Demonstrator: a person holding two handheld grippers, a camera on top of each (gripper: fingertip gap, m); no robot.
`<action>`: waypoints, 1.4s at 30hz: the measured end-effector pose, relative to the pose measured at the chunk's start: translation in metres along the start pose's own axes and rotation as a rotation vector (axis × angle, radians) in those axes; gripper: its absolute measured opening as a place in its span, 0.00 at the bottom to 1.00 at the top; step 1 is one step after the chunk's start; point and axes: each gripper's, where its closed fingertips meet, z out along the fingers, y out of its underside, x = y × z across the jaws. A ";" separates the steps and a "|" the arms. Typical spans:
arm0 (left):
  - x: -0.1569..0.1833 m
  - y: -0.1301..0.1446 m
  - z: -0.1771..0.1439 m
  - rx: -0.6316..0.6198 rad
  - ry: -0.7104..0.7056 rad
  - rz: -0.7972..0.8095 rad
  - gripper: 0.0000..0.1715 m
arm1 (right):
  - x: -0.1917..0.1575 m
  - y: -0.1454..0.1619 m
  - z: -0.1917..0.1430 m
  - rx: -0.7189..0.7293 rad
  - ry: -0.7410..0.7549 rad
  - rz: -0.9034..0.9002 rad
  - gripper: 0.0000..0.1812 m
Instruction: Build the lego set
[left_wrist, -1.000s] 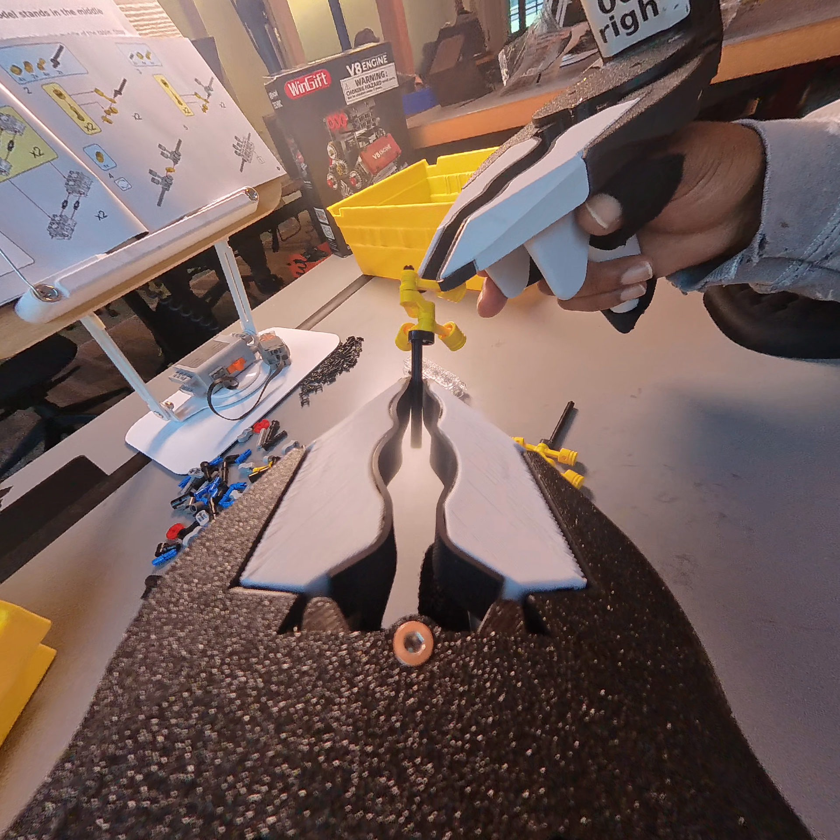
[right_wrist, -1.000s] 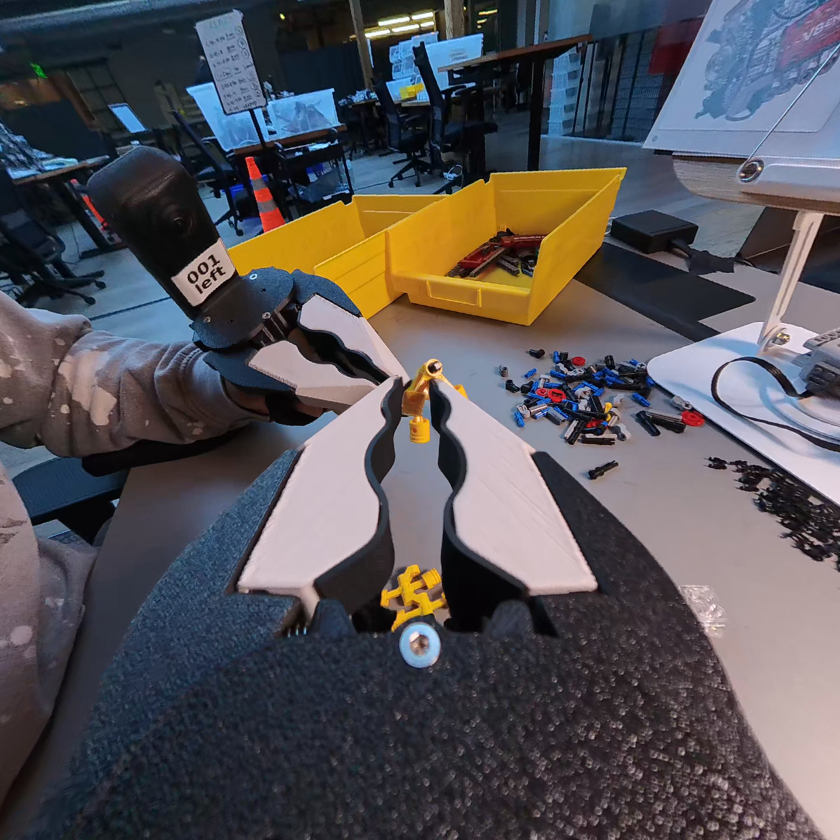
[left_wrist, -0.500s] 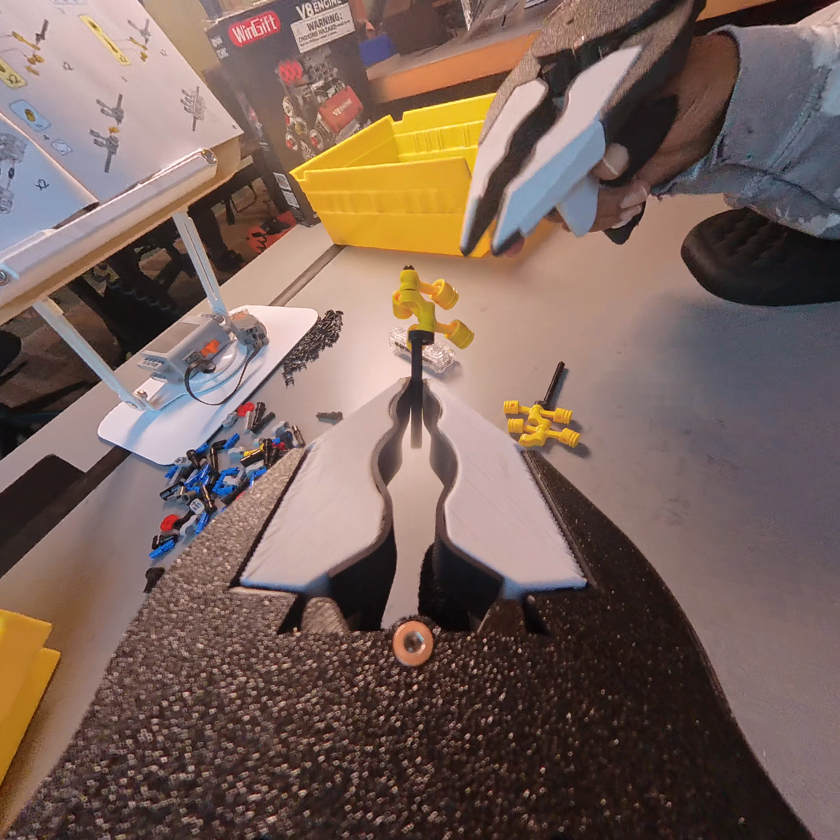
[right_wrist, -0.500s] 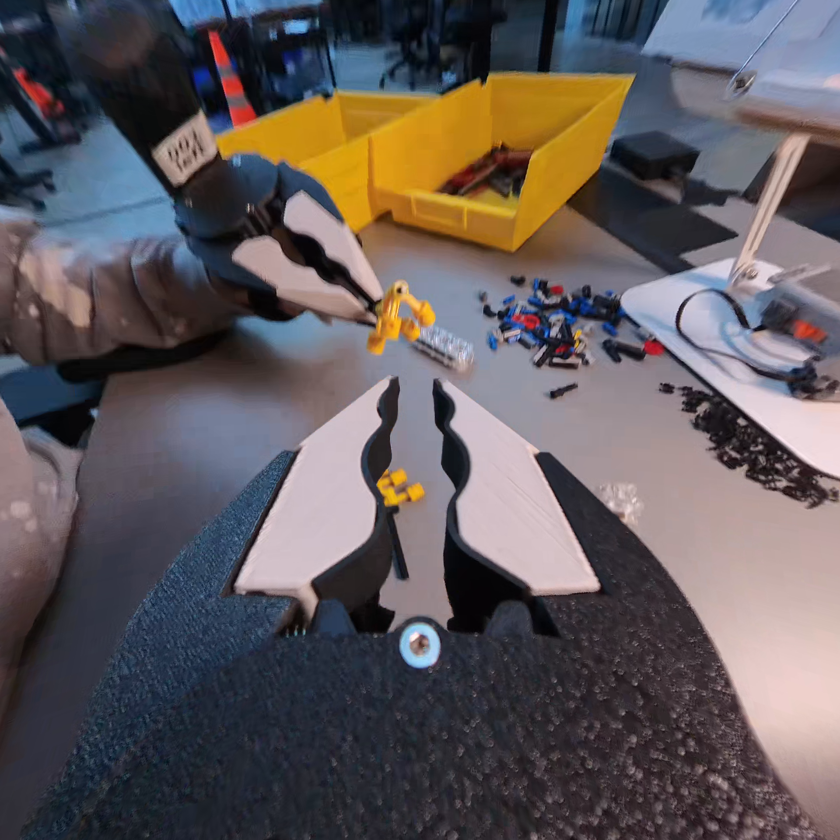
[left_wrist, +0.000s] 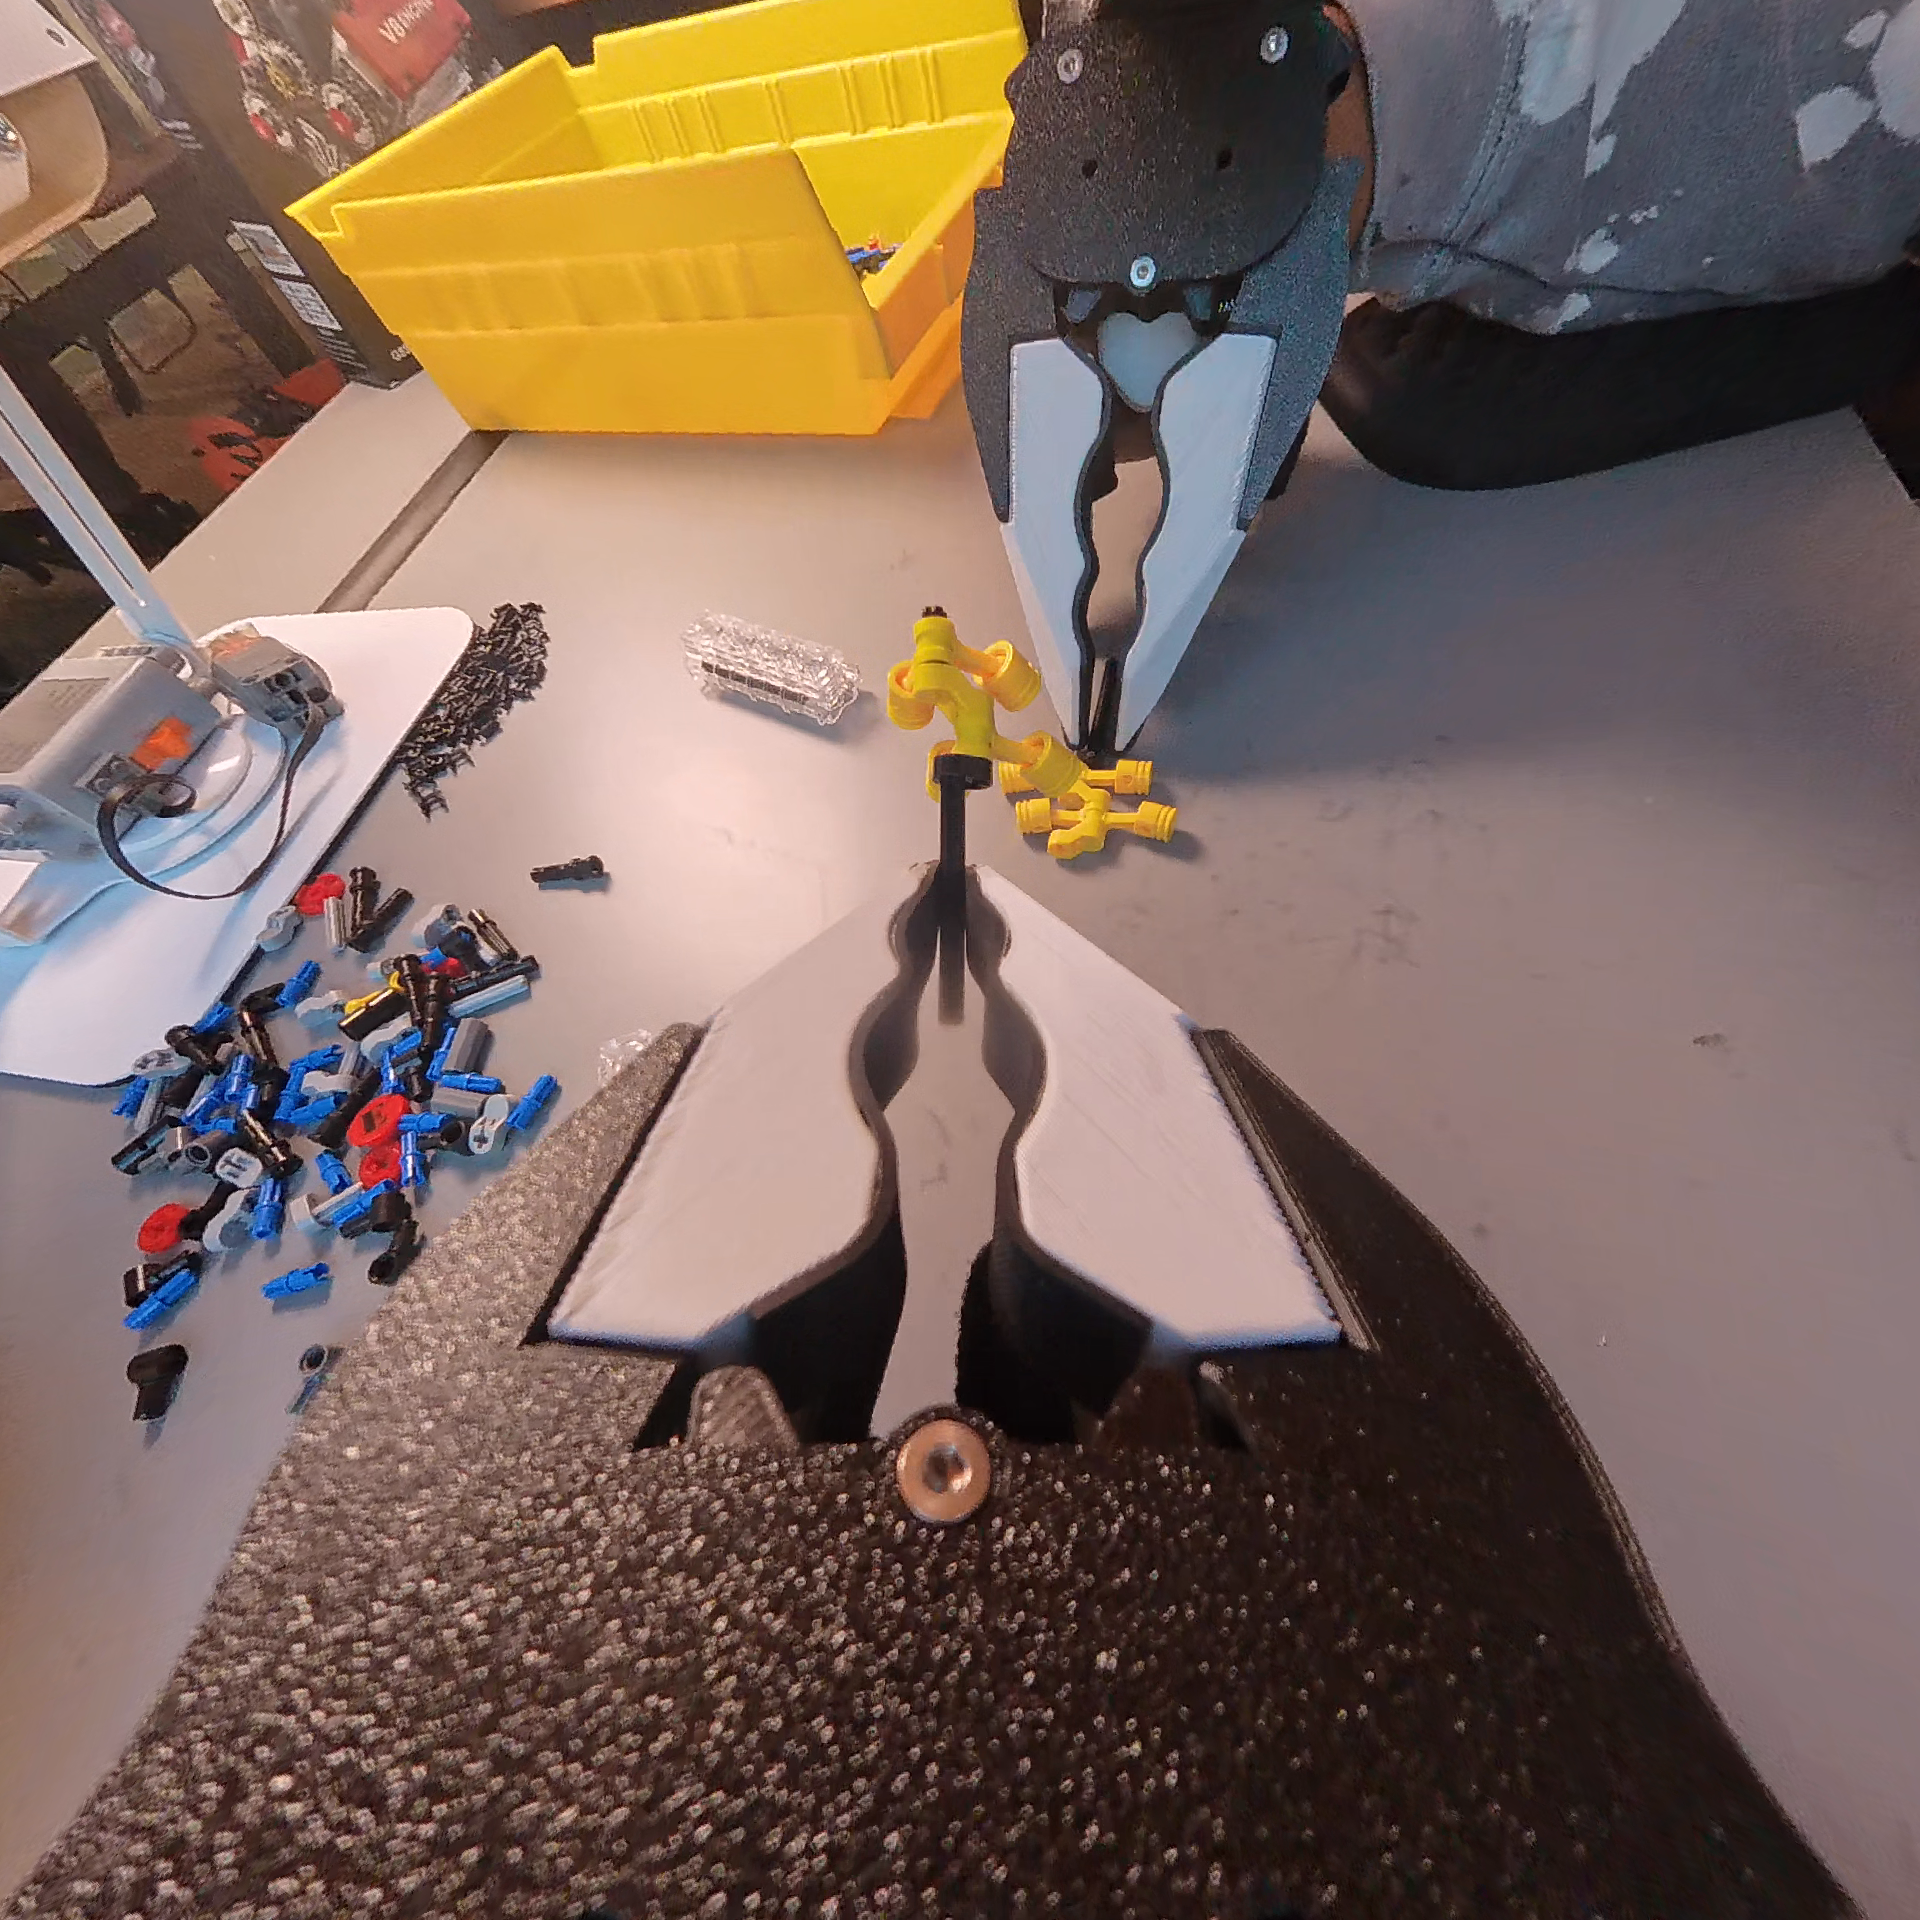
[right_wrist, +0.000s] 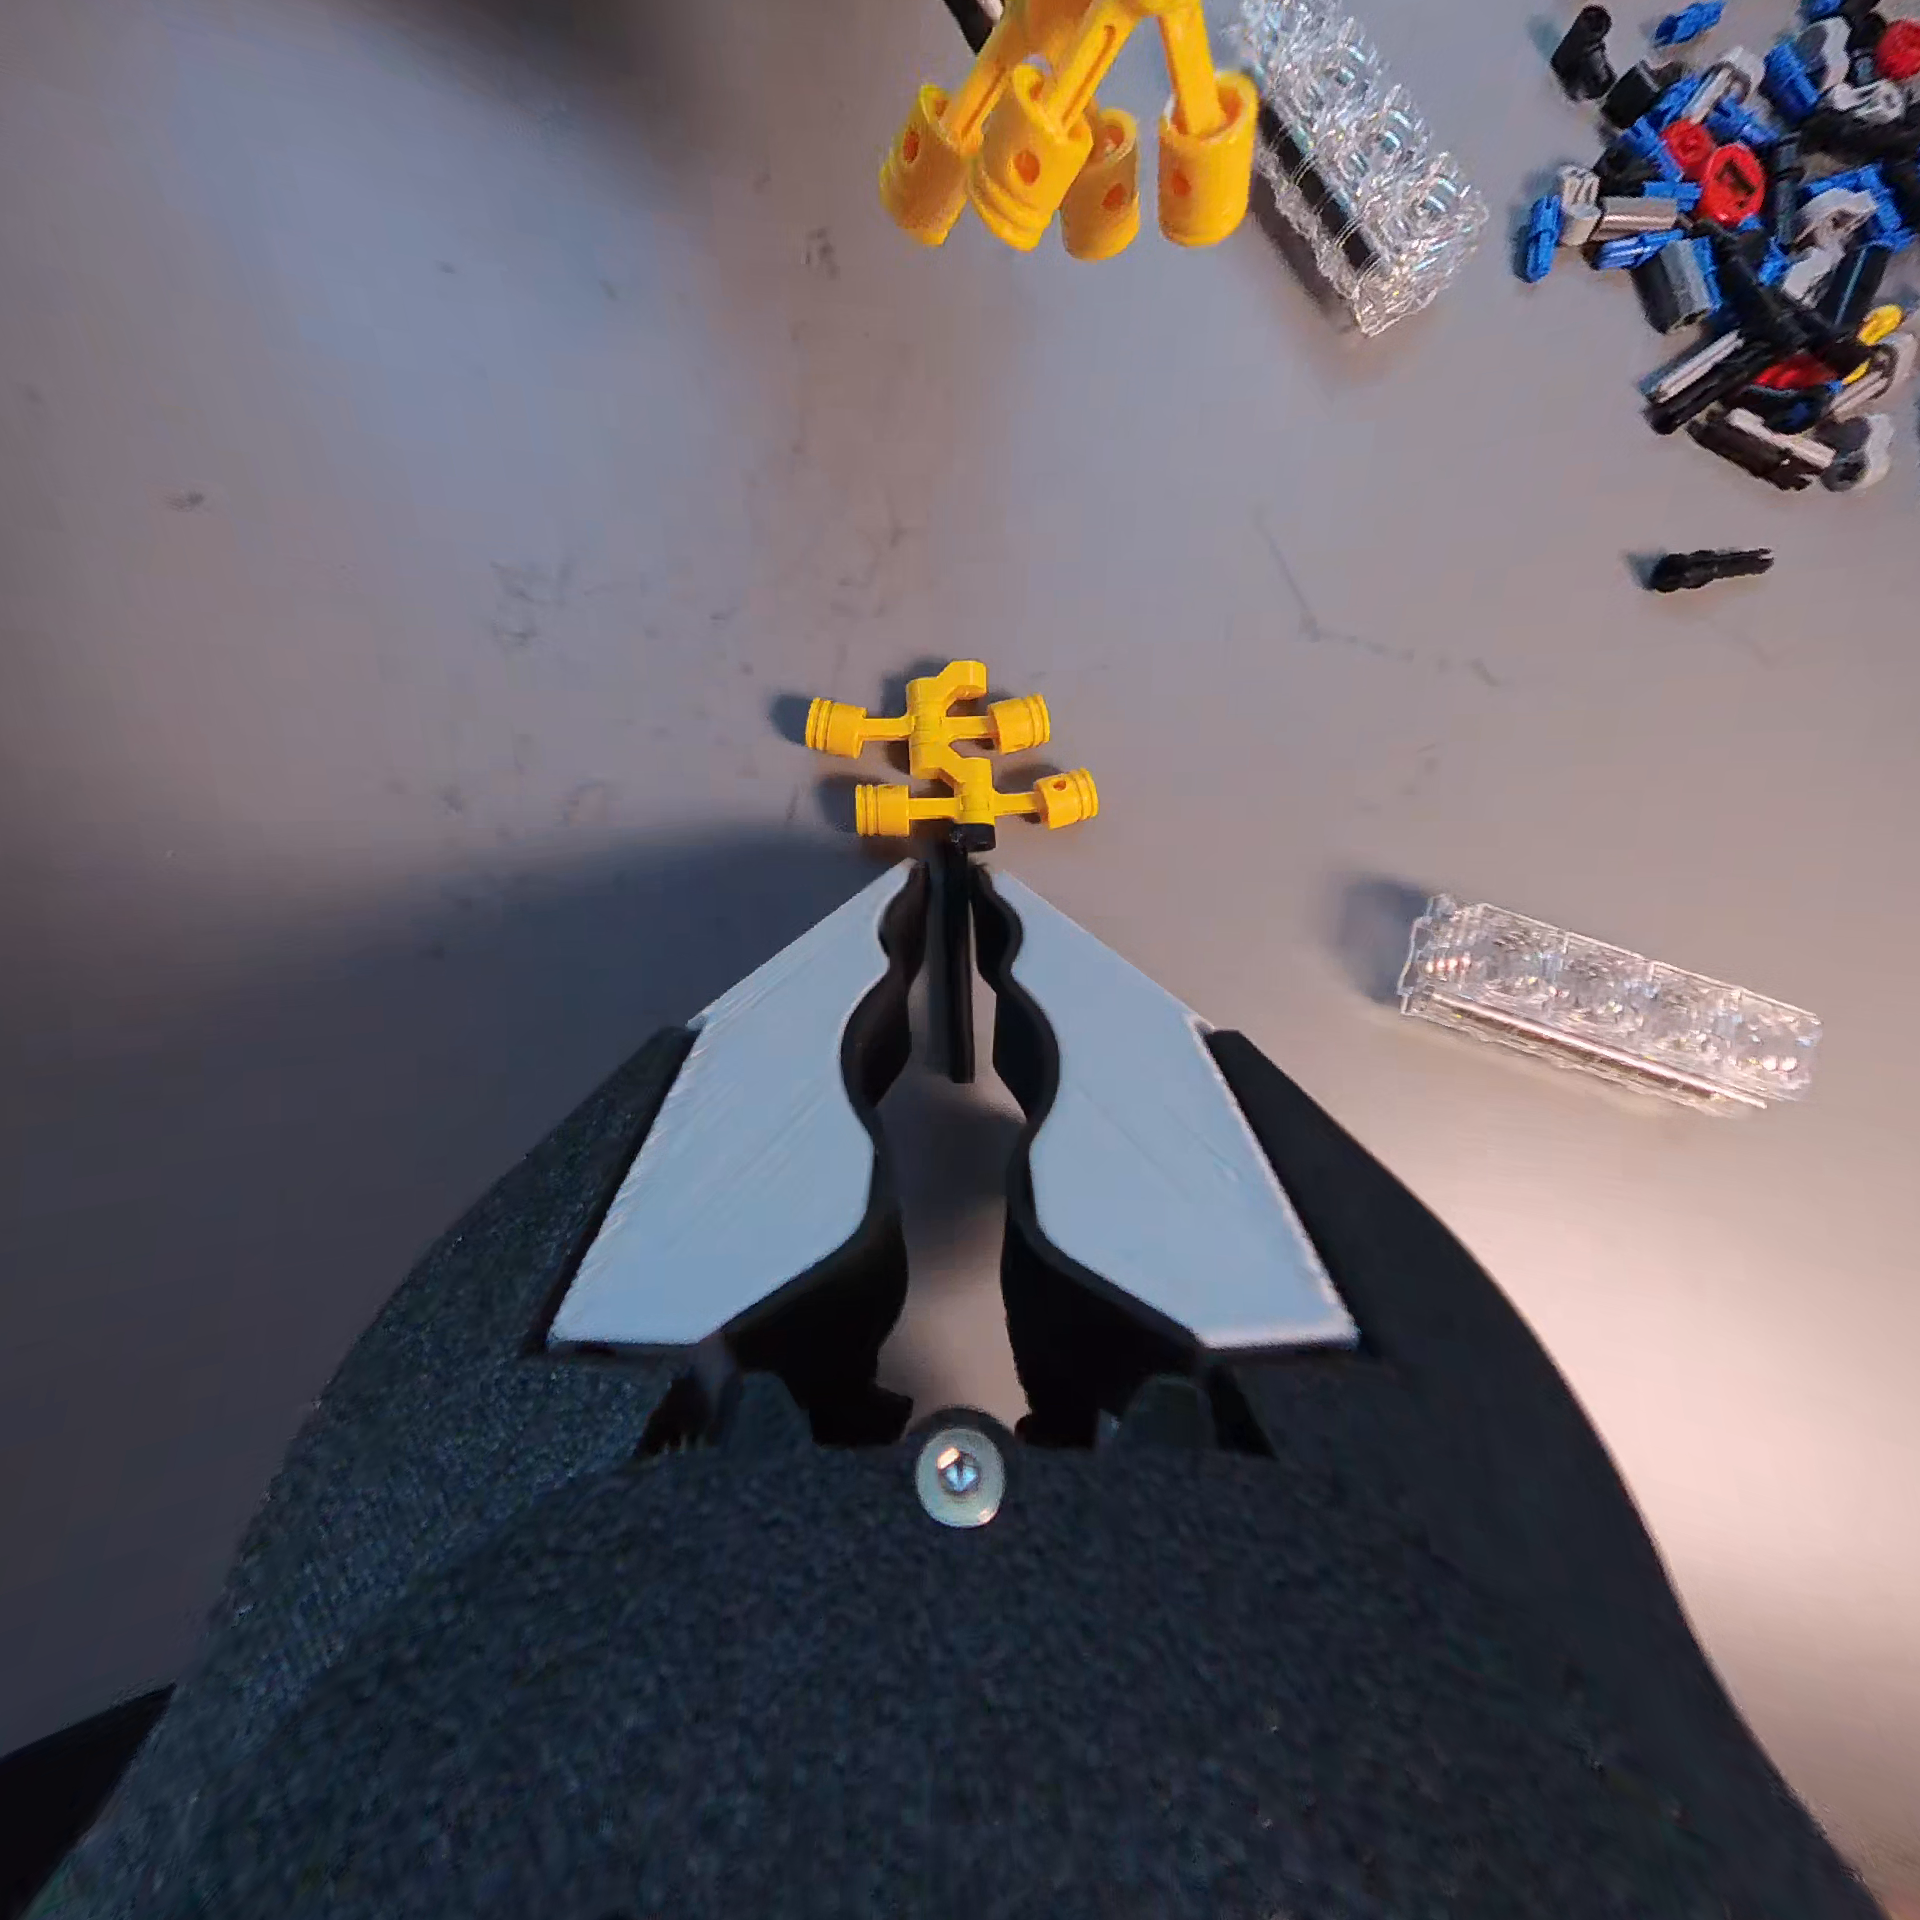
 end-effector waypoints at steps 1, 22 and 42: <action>0.000 0.002 0.000 -0.009 -0.001 0.003 0.01 | 0.000 0.001 0.001 -0.011 -0.009 -0.002 0.03; 0.033 0.044 0.017 -0.262 0.153 0.003 0.02 | -0.001 -0.014 -0.022 0.123 -0.016 -0.065 0.02; 0.044 0.053 0.020 -0.331 0.217 -0.069 0.01 | -0.012 -0.013 -0.010 0.102 -0.051 -0.131 0.02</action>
